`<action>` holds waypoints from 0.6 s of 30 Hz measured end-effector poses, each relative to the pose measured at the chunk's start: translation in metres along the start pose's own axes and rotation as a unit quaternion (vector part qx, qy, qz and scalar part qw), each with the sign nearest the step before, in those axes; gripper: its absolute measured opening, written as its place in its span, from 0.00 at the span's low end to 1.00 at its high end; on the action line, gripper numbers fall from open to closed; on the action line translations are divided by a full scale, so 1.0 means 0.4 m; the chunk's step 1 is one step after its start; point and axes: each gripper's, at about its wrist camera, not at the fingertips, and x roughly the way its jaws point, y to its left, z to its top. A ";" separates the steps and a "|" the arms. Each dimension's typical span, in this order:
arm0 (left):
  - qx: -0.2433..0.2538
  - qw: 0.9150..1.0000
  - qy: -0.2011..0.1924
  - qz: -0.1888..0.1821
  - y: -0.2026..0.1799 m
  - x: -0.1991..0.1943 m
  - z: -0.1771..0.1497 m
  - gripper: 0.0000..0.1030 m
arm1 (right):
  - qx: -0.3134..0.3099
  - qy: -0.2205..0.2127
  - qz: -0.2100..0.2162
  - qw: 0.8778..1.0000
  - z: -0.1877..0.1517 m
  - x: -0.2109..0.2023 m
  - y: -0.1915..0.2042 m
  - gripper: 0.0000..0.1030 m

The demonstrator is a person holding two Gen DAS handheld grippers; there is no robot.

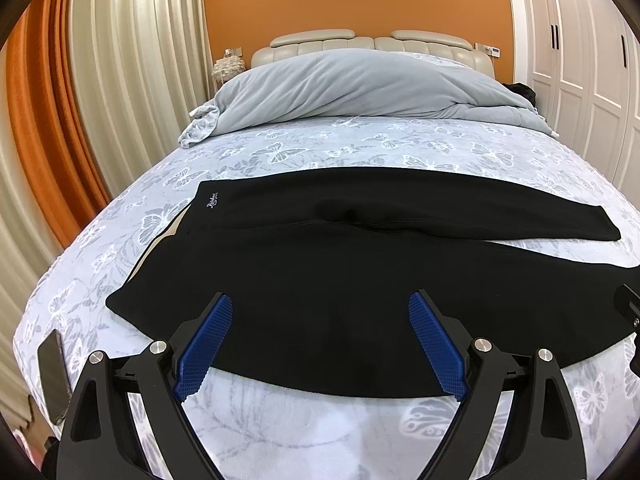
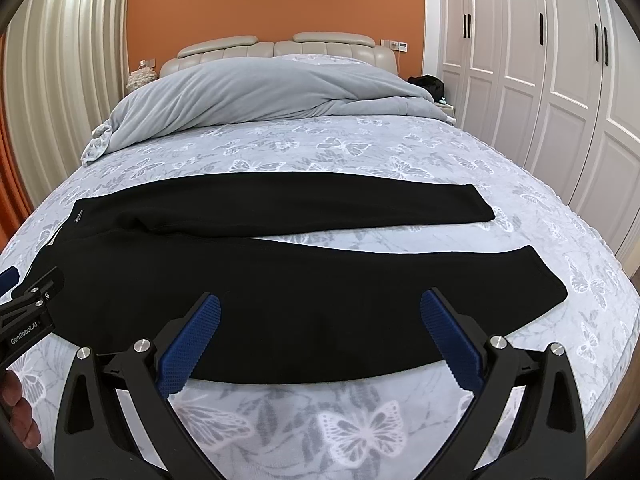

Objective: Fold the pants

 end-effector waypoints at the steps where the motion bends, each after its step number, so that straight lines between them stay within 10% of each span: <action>1: 0.000 1.000 0.000 0.000 0.000 0.000 0.000 0.85 | 0.000 0.000 0.001 1.000 0.000 0.000 0.000 0.95; 18: 0.000 1.000 0.000 0.000 0.002 0.000 0.000 0.85 | -0.001 0.001 0.001 1.000 0.000 0.002 0.001 0.95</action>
